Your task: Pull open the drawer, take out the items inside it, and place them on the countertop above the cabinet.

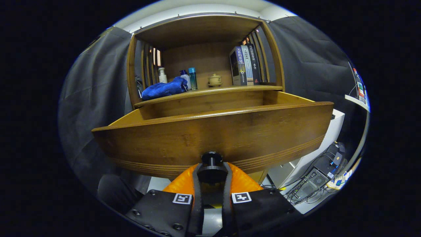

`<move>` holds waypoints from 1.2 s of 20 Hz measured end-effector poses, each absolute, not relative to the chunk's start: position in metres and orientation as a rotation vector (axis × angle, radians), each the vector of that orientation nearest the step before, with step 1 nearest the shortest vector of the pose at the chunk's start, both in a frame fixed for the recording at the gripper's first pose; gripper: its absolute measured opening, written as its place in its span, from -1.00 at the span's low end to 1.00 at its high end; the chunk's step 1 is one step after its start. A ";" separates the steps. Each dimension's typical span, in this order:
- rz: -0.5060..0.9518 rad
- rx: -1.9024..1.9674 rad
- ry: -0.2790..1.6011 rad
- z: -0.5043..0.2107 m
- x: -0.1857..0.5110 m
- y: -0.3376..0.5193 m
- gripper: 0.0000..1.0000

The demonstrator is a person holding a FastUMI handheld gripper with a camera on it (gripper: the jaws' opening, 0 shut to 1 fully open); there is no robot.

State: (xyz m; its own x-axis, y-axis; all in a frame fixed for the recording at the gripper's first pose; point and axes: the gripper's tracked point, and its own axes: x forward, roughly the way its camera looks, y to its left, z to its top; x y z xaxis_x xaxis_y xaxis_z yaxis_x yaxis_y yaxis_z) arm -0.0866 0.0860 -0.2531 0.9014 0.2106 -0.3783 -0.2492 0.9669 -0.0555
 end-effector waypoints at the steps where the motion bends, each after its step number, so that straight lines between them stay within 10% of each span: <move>1: 0.242 -0.116 0.382 -0.255 -0.091 0.085 -0.39; 10: 0.211 -0.092 0.418 -0.255 -0.098 0.084 -0.29; 20: 0.226 -0.085 0.413 -0.199 -0.108 0.083 0.96; 24: 0.244 -0.103 0.390 -0.166 -0.109 0.080 0.97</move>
State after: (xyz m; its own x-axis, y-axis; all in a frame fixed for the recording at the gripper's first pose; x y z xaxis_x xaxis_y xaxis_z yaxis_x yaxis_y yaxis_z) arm -0.1088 0.0796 -0.1656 0.8962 0.2154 -0.3878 -0.2549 0.9655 -0.0527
